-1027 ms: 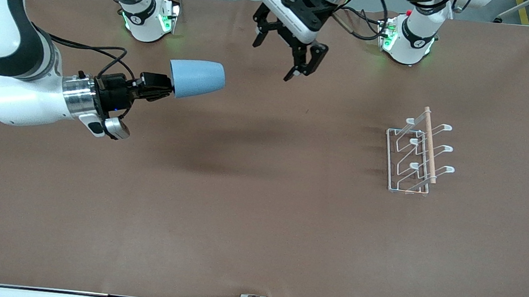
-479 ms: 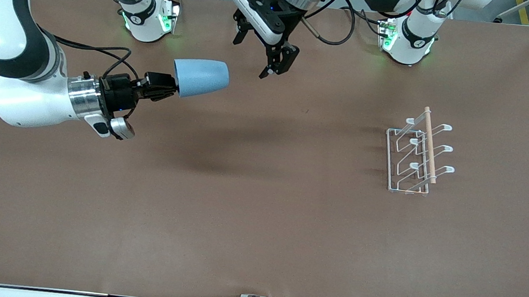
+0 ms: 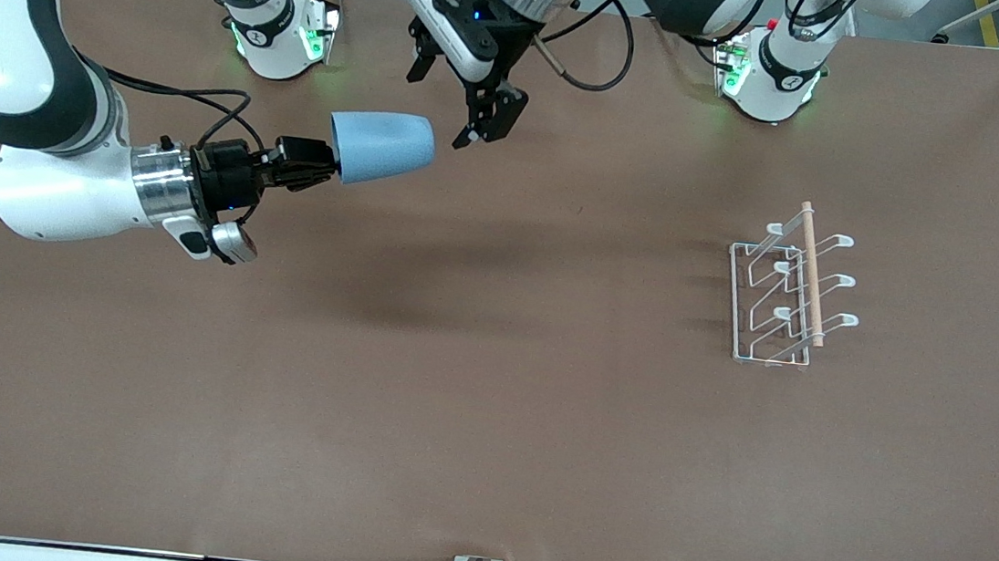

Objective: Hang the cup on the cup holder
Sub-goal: 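Move the left gripper toward the cup held by the right gripper, then close the left gripper around the cup's base beside the right gripper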

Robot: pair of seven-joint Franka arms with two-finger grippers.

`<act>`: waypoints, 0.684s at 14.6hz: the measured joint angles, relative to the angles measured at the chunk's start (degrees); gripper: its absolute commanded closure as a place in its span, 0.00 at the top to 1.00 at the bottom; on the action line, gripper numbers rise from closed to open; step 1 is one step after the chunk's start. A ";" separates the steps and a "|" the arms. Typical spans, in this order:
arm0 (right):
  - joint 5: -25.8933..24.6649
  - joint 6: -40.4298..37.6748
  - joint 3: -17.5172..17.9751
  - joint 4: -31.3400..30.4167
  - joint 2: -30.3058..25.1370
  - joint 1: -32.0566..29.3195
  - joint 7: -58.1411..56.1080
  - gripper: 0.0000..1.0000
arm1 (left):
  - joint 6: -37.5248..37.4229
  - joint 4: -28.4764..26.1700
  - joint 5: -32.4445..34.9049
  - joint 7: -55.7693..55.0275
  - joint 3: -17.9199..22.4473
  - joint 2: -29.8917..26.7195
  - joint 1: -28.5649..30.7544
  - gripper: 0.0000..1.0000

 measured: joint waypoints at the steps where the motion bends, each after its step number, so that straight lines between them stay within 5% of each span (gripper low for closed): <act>1: 0.00 0.00 0.00 0.00 0.08 0.00 0.00 0.01 | 1.51 0.10 0.11 0.03 0.00 0.77 -0.14 1.00; 10: 0.00 0.00 -0.01 0.00 0.25 0.01 -0.02 0.04 | 9.51 0.42 1.17 0.99 0.00 4.76 -1.17 1.00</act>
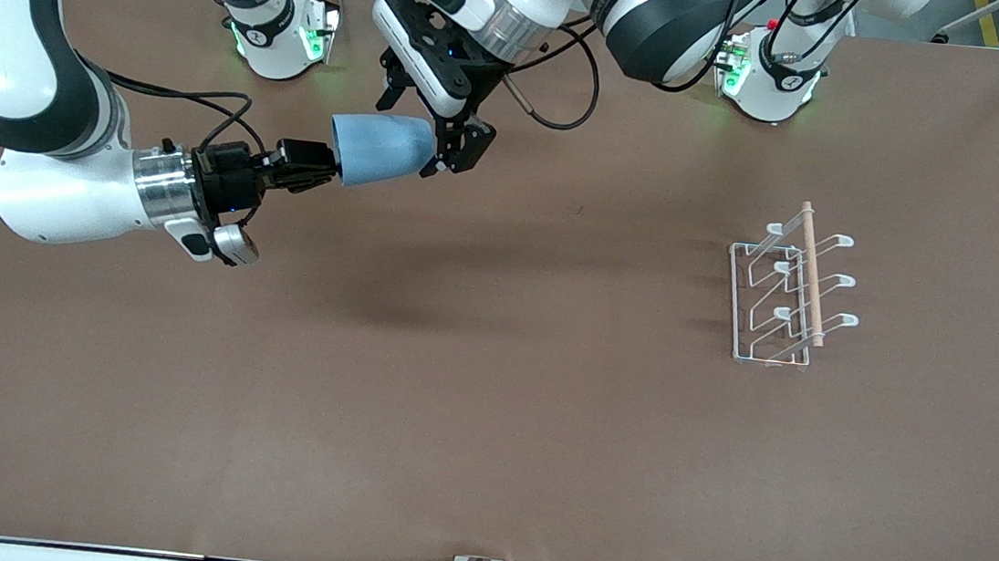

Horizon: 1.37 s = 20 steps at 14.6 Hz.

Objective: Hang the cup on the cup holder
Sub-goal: 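Close the left gripper around the cup's base beside the right gripper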

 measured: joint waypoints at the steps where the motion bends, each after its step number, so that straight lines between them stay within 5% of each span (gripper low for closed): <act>1: 0.00 0.34 -0.07 0.00 0.06 0.00 0.00 0.04 | 1.00 0.01 0.35 0.42 -0.01 0.48 -0.09 1.00; 7: 0.00 0.35 -0.14 0.00 0.38 0.00 -0.05 0.07 | 3.84 0.03 1.08 2.83 0.00 3.00 -0.99 0.99; 8: 0.00 0.35 -0.14 0.00 0.38 0.01 -0.05 0.11 | 3.87 0.03 1.08 2.98 0.00 3.22 -1.01 0.96; 9: 0.00 0.35 -0.14 0.00 0.38 0.01 -0.05 0.33 | 3.88 0.04 1.09 3.17 0.00 3.38 -1.01 0.94; 10: 0.00 0.38 -0.15 0.00 0.38 0.01 -0.04 0.35 | 3.89 0.04 1.11 3.34 0.00 3.48 -1.01 0.87; 13: 0.00 0.03 -0.15 0.00 0.39 0.01 -0.02 0.34 | 3.90 0.04 3.01 3.45 0.14 3.60 -1.01 0.62; 20: 0.00 -0.04 -0.17 0.00 0.39 0.01 -0.01 0.37 | 3.89 0.04 3.80 3.46 0.12 3.68 -1.05 0.51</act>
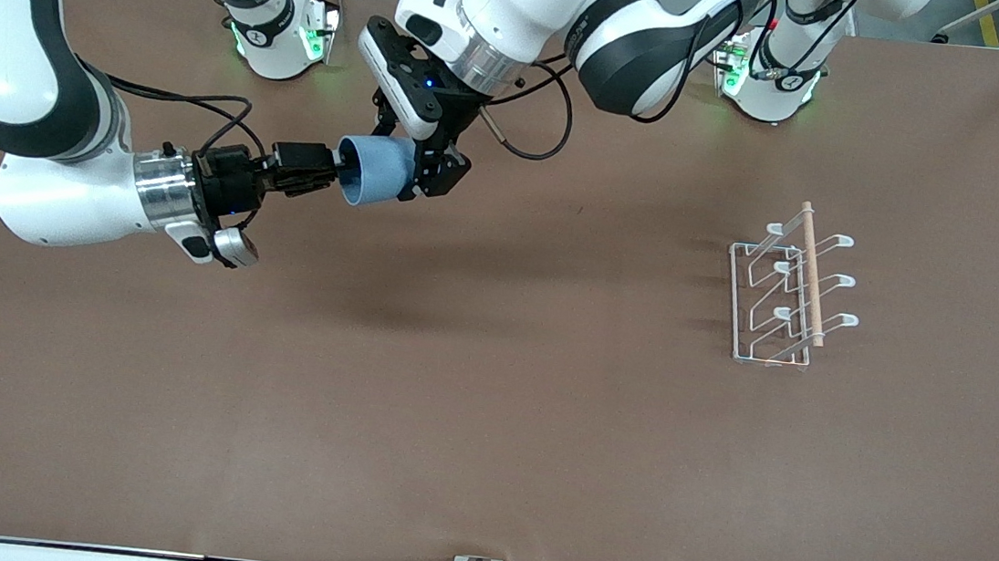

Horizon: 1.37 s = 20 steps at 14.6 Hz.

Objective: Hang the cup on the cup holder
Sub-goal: 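Close the left gripper around the cup's base beside the right gripper, then open the right gripper and withdraw while the left gripper holds the cup, then carry the cup with the left gripper over to the wire rack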

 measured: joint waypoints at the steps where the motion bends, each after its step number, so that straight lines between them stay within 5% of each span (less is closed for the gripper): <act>1: 0.00 0.00 -0.01 0.00 0.00 0.00 0.01 0.63 | 0.00 0.00 0.01 0.00 0.00 0.00 0.00 0.51; 2: 0.00 0.00 -0.07 0.00 0.00 0.00 0.00 1.00 | 0.00 0.02 0.02 0.00 0.03 0.00 0.01 0.51; 7: -0.42 0.30 -0.92 0.38 -0.01 -0.17 0.00 1.00 | -0.96 0.42 0.12 0.00 0.45 0.00 0.16 0.51; 10: -5.77 0.68 -1.40 2.01 -0.06 -1.81 0.06 1.00 | -4.35 0.56 1.01 0.01 0.67 0.00 0.40 0.51; 20: -46.17 13.66 -1.66 7.95 -1.01 -8.66 0.37 1.00 | -37.45 1.70 16.86 0.40 0.89 -2.12 5.78 0.52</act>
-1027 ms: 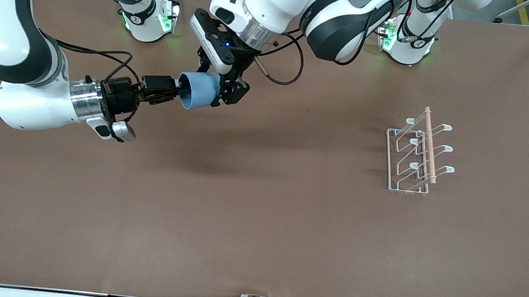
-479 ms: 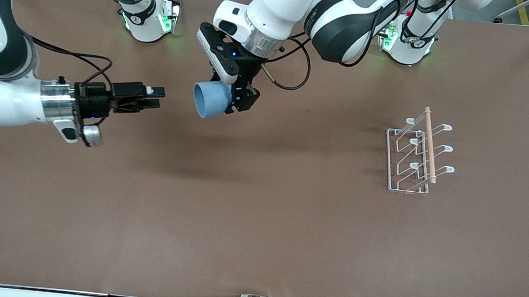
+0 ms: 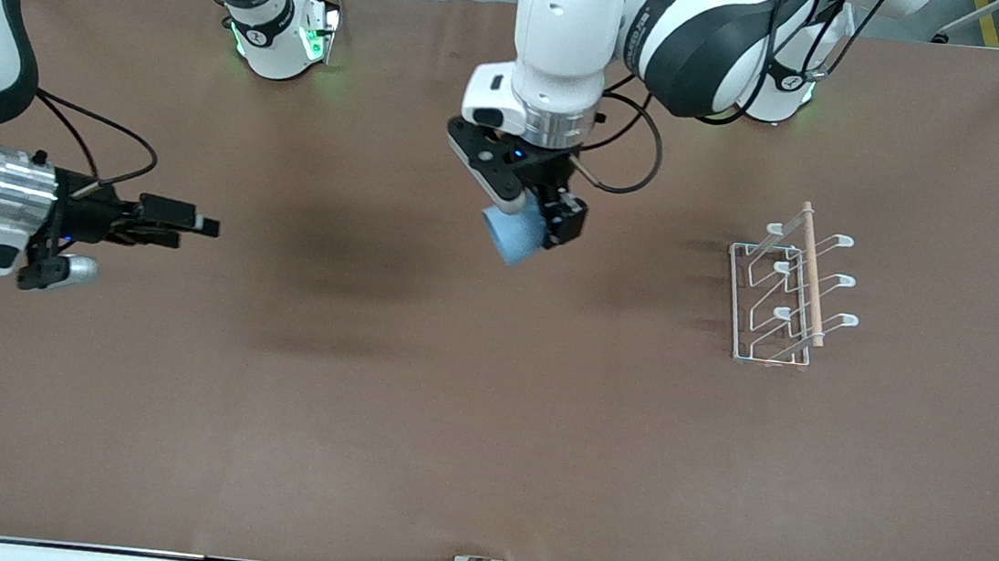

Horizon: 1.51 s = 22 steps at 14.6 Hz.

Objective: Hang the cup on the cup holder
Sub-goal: 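Carry the cup with the left gripper over to the wire rack, then lower the cup onto a rack hook with the left gripper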

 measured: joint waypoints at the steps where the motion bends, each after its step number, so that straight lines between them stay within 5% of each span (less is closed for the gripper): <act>1: -4.56 1.63 -0.01 0.18 0.01 -0.46 -0.04 1.00 | -3.07 0.00 1.96 1.35 0.02 -0.05 0.67 0.52; 7: -26.79 3.70 0.80 9.76 -0.42 -0.49 0.01 1.00 | -17.71 -0.12 14.76 15.14 0.28 -0.13 6.36 0.52; 16: -28.62 -15.10 0.29 26.05 -3.06 -0.90 3.29 1.00 | -33.75 -6.74 36.43 26.22 0.48 2.99 7.99 0.52; 22: -28.62 -16.88 0.31 19.95 -10.92 -1.68 6.67 0.99 | -34.12 -11.31 42.63 31.16 1.43 8.97 10.39 0.52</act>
